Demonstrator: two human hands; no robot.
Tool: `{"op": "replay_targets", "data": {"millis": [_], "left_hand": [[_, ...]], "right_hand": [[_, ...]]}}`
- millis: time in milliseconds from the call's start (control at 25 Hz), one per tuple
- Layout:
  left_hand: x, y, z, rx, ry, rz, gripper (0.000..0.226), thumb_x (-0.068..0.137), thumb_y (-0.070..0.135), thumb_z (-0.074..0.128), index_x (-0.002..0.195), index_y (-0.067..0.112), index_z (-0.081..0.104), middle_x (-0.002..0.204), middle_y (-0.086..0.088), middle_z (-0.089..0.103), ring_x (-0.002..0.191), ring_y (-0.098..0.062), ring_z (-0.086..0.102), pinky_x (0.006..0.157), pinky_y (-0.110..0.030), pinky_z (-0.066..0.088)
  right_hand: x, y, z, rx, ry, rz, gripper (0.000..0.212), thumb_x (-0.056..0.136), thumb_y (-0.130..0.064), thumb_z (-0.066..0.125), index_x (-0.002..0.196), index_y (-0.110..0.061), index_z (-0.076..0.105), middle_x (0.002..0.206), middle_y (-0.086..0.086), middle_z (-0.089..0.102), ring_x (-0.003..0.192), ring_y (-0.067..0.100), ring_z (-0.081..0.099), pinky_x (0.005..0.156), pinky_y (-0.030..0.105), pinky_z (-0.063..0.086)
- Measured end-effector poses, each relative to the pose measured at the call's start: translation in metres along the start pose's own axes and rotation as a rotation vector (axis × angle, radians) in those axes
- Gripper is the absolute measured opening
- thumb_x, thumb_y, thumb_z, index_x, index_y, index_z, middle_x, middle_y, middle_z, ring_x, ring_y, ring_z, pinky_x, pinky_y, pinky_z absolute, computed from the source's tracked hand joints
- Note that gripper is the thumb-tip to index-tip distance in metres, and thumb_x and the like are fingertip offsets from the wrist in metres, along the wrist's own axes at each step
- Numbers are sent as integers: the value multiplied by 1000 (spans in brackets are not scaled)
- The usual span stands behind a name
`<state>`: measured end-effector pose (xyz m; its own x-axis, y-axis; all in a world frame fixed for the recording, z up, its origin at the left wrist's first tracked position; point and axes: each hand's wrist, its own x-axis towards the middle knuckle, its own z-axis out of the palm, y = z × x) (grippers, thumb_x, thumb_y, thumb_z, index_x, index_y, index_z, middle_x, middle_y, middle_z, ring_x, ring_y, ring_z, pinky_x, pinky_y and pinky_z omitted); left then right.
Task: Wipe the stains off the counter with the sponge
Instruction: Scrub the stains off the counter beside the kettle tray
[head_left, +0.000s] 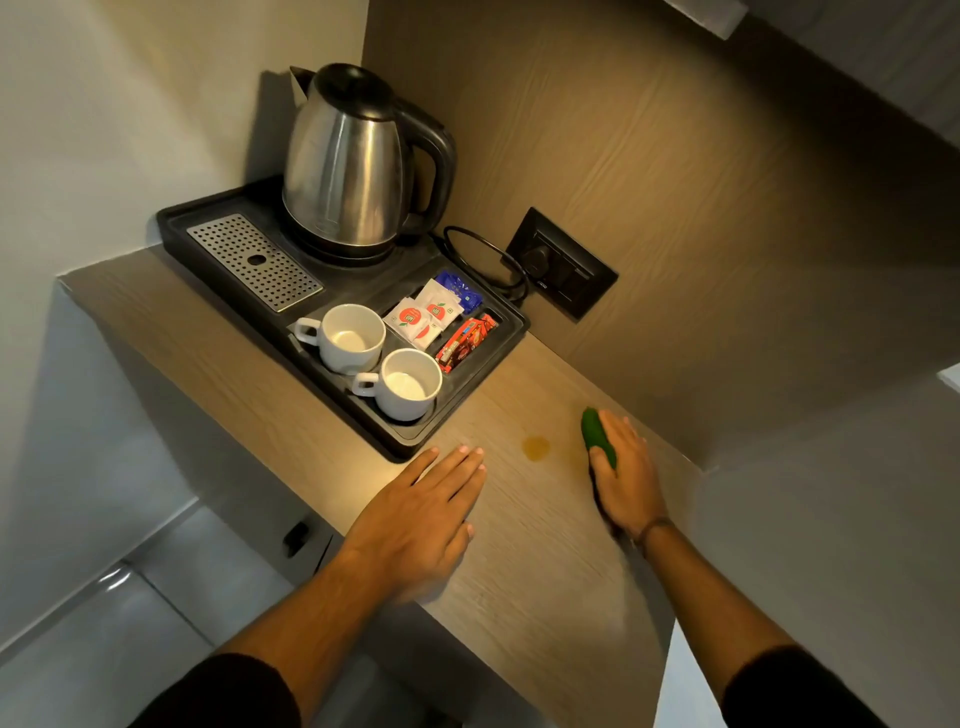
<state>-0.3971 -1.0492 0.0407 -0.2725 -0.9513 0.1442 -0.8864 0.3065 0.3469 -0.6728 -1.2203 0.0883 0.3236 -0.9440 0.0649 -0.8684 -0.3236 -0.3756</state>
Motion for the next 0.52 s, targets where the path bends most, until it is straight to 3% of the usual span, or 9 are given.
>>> {"op": "replay_targets", "data": {"millis": [120, 240, 320, 440, 520], "left_hand": [[-1, 0, 0, -12, -3, -4, 66, 107, 46, 29, 163, 13, 20, 174, -8, 20, 160, -22, 12, 130, -50, 12], [-2, 0, -1, 1, -6, -8, 65, 107, 45, 28, 163, 12, 19, 174, -9, 20, 160, -23, 11, 130, -50, 14], [-1, 2, -2, 0, -13, -8, 65, 107, 45, 26, 163, 13, 18, 174, -9, 19, 160, -22, 9, 130, -50, 13], [-1, 2, -3, 8, -32, -7, 65, 108, 45, 24, 164, 14, 14, 175, -7, 14, 161, -21, 6, 131, -49, 10], [-1, 2, -3, 5, -13, -1, 65, 107, 45, 27, 163, 13, 17, 175, -8, 16, 161, -22, 8, 131, -48, 10]], "right_hand": [[30, -47, 18, 24, -22, -22, 57, 101, -14, 57, 156, -13, 41, 163, 12, 40, 154, 31, 28, 127, 49, 16], [-29, -49, 36, -3, -103, -247, 59, 104, -32, 48, 160, -33, 30, 169, -6, 29, 158, 13, 16, 128, 39, 5], [-58, -24, 20, 17, -71, -220, 59, 104, -36, 45, 160, -38, 28, 168, -10, 28, 157, 10, 15, 129, 41, 8], [-12, -34, 14, 6, -14, -17, 56, 104, -21, 54, 157, -18, 39, 164, 4, 35, 156, 28, 25, 127, 50, 13], [10, -70, 25, 1, -32, -46, 57, 102, -17, 57, 157, -14, 40, 165, 9, 37, 155, 30, 26, 127, 50, 13]]}}
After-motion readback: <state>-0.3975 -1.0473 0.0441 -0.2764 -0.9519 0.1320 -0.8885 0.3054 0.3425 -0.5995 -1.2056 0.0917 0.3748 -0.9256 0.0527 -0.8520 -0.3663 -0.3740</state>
